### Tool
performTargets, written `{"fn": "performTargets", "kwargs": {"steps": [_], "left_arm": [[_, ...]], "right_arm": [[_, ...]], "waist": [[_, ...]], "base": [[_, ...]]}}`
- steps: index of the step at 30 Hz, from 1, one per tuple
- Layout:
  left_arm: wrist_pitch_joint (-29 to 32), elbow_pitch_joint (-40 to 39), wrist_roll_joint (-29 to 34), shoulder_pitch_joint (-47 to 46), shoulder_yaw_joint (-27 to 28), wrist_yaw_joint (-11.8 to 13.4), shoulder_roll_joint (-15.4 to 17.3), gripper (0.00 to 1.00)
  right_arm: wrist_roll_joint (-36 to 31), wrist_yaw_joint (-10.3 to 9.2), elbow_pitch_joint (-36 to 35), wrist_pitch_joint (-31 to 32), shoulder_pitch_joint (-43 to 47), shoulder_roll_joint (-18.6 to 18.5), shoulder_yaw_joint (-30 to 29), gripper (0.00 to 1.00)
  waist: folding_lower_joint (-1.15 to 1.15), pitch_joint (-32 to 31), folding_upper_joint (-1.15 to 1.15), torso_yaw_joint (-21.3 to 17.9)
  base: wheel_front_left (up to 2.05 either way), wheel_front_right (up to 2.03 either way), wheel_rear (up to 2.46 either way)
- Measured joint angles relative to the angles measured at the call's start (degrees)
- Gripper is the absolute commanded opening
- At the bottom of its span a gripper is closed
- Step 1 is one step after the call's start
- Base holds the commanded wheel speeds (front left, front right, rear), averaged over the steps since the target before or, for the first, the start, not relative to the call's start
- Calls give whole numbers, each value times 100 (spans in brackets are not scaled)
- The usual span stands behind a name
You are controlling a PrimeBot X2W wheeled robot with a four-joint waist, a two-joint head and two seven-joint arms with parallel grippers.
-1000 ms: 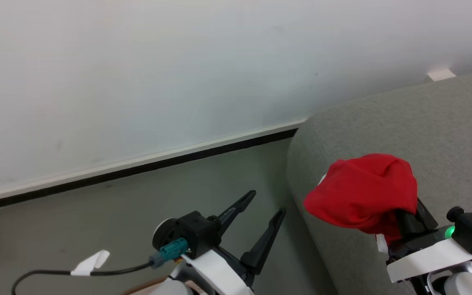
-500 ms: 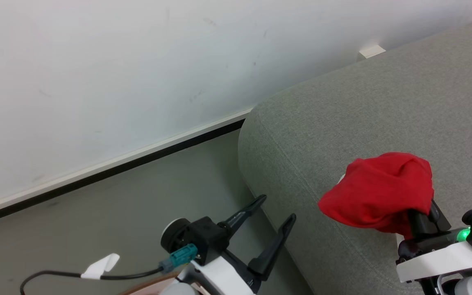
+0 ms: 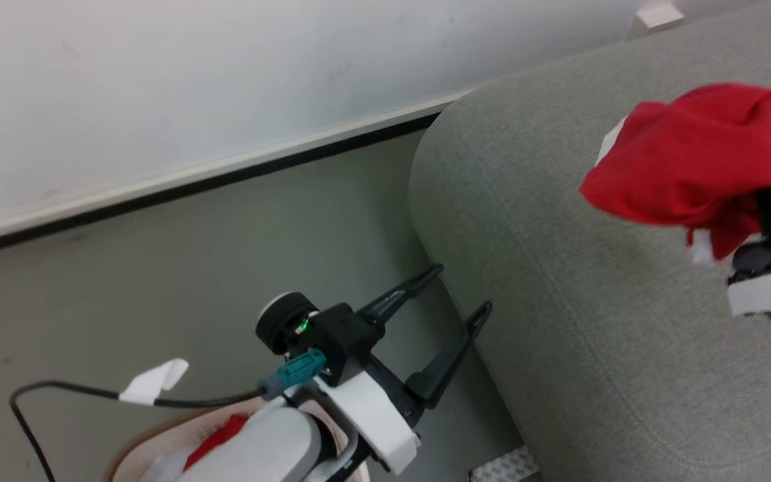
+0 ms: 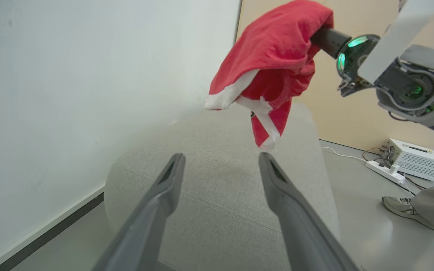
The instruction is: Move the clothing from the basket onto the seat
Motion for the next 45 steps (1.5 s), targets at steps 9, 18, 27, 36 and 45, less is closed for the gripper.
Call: {"fn": "performTargets", "kwargs": {"steps": [9,18,27,36,45], "left_arm": [[305,-229,298,-777,60,-132,189,100],[253,-234,469,-1251,105,-175,123,100],[16,-9,478,-1436,246,-138,67,100],[-159,160,354,-1401,361,-60,109,100],[-454,433,13,-738,564,138,230,100]], "right_arm": [[196,0,1088,27,-1715,-865,-364,0],[396,0,2850,94,-2798,-1719,-466,0],[218,0,4892,565,-2953,-1831,-280,0],[261,1,5306,884,-3042,-1694,344,100],[786,1,4415,1193,-2599,-1922,1646,100]], "waist": [[1,1192,0,438],[1,2286,0,1100],[1,2906,0,1656],[0,2567,0,1668],[0,1632,0,1510]], "base": [[0,0,0],[0,0,0],[0,0,0],[0,0,0],[0,0,0]]}}
